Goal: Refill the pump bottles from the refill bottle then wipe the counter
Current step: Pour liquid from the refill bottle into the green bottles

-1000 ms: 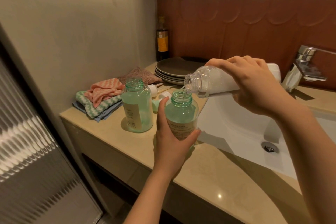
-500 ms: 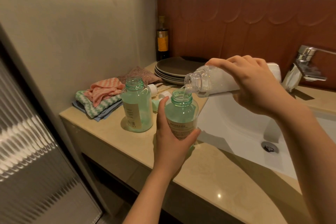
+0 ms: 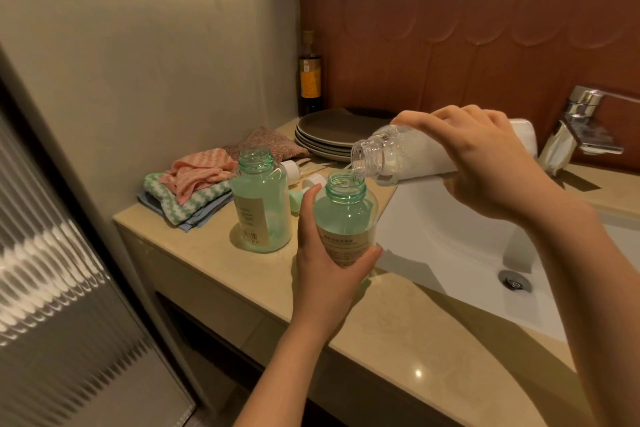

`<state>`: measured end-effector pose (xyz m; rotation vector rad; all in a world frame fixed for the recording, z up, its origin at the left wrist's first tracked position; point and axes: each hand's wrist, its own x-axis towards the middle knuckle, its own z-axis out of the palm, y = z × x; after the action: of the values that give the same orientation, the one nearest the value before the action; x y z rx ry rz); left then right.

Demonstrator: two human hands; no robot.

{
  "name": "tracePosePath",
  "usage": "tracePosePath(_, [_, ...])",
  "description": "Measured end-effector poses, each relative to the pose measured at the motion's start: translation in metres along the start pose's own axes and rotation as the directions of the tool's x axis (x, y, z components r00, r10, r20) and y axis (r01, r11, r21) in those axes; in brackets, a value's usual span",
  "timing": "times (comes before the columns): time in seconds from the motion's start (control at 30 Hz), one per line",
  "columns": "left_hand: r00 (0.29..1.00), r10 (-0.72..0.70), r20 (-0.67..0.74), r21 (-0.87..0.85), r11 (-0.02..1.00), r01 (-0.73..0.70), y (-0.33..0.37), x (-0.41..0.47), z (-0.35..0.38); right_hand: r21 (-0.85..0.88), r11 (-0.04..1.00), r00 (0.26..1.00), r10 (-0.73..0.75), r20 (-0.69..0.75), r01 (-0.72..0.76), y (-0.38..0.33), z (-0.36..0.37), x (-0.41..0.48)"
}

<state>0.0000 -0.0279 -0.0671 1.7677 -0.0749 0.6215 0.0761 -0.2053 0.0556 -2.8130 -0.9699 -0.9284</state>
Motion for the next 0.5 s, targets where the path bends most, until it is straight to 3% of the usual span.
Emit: tracePosePath(0.5, [1.000,-0.010,-0.003,0.001,1.000,0.010,0.0012,0.0002,-0.0001,-0.014,1.000,1.000,-0.001,-0.007,0.001,-0.0013,-0.0007,-0.0003])
